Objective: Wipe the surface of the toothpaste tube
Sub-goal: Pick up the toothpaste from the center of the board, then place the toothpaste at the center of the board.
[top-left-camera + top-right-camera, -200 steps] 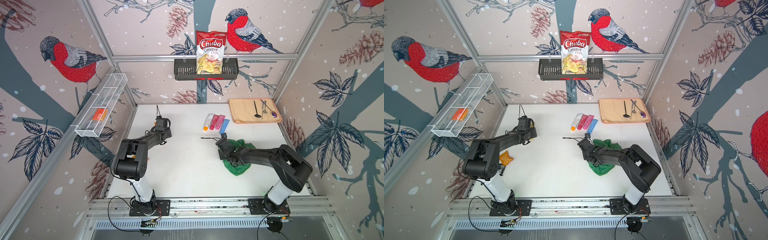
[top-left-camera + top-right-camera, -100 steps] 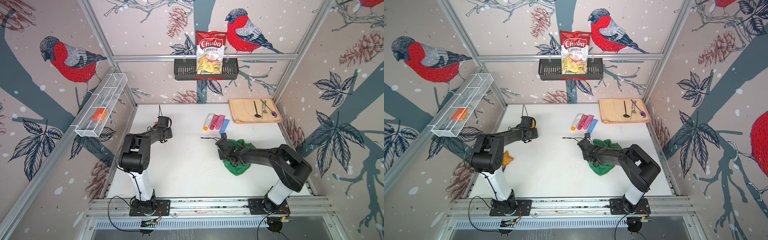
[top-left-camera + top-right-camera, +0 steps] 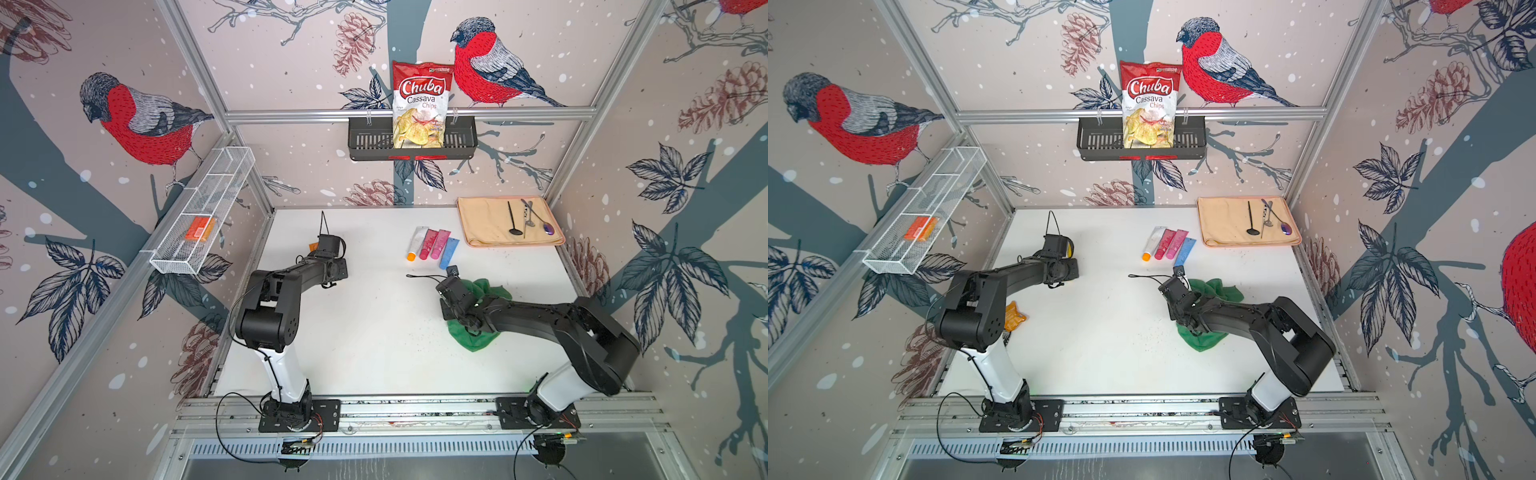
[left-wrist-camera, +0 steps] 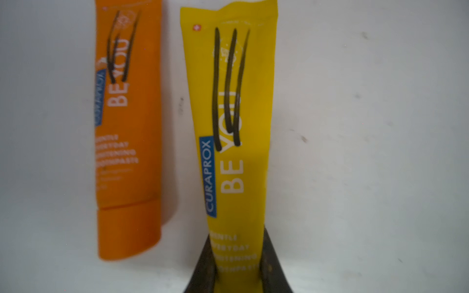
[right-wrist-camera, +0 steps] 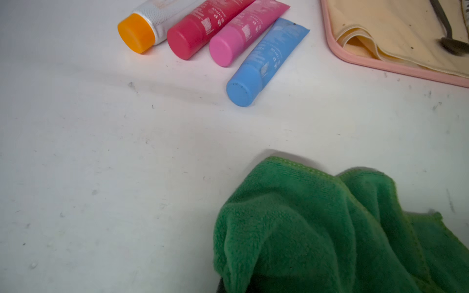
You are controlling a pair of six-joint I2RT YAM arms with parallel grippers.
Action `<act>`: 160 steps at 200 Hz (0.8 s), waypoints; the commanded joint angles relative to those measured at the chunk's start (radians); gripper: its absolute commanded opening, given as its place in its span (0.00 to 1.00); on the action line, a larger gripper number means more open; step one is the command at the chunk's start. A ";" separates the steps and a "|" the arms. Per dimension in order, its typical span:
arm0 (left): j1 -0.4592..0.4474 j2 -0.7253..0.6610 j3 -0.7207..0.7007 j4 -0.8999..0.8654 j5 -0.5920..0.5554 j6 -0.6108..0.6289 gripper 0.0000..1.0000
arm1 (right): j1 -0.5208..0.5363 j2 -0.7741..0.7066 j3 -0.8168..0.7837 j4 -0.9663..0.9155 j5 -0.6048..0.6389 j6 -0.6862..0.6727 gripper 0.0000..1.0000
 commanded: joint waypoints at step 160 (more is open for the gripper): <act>-0.756 -0.269 -0.344 0.058 0.042 -0.010 0.30 | -0.125 -0.214 -0.031 0.196 -0.638 0.030 0.01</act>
